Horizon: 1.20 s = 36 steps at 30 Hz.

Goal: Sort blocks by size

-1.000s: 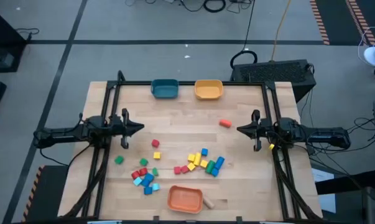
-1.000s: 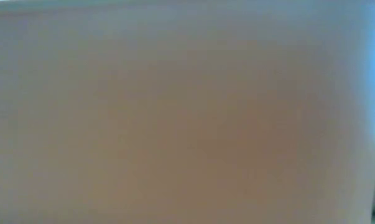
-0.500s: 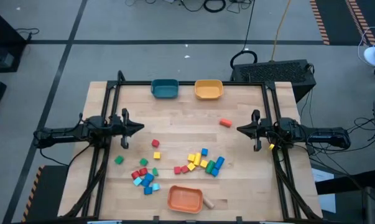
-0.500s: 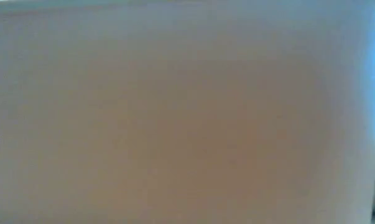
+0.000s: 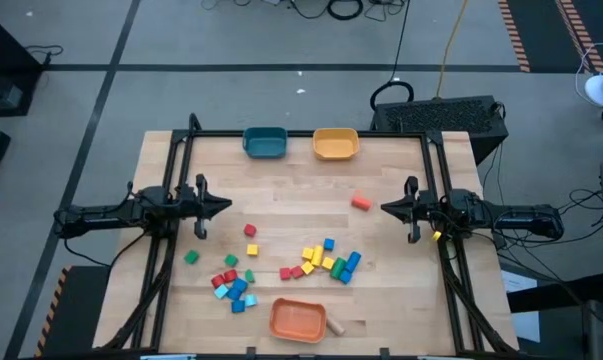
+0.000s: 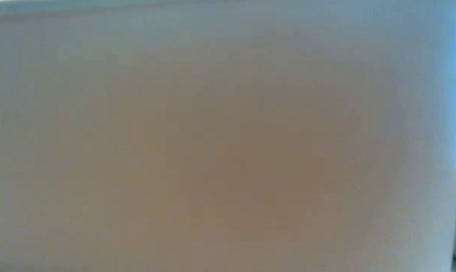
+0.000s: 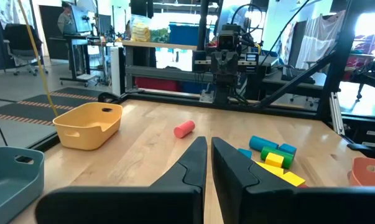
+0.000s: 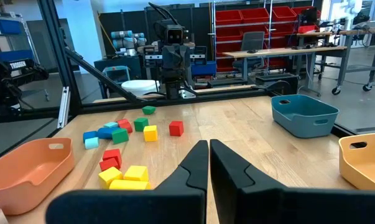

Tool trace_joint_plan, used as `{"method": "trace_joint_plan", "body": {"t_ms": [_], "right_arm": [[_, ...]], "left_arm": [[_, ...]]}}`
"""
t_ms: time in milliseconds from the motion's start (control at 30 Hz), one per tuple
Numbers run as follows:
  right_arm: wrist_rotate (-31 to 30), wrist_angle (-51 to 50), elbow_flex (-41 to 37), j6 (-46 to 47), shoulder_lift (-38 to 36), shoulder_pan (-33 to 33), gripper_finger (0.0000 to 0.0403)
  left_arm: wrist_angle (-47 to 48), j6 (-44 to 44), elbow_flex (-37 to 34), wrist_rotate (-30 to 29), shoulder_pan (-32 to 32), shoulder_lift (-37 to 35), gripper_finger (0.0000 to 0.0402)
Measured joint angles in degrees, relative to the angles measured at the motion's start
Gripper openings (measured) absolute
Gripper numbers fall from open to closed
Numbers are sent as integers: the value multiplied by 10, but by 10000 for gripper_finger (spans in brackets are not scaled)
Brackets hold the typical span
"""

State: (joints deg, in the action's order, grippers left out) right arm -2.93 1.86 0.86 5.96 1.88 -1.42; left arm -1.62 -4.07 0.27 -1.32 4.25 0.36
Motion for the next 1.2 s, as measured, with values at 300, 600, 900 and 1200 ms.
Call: {"method": "trace_joint_plan", "body": {"t_ms": [300,600,900,1200], "right_arm": [[0,0,0,0,0,0,0],[0,1,0,0,0,0,0],[0,1,0,52,0,0,0],[-4,1,0,48,0,0,0]], "left_arm": [[0,0,0,0,0,0,27],[-1,2,0,-1,0,0,27],[-8,13,0,-16,0,0,27],[-9,72,0,-42,0,0,27]]}}
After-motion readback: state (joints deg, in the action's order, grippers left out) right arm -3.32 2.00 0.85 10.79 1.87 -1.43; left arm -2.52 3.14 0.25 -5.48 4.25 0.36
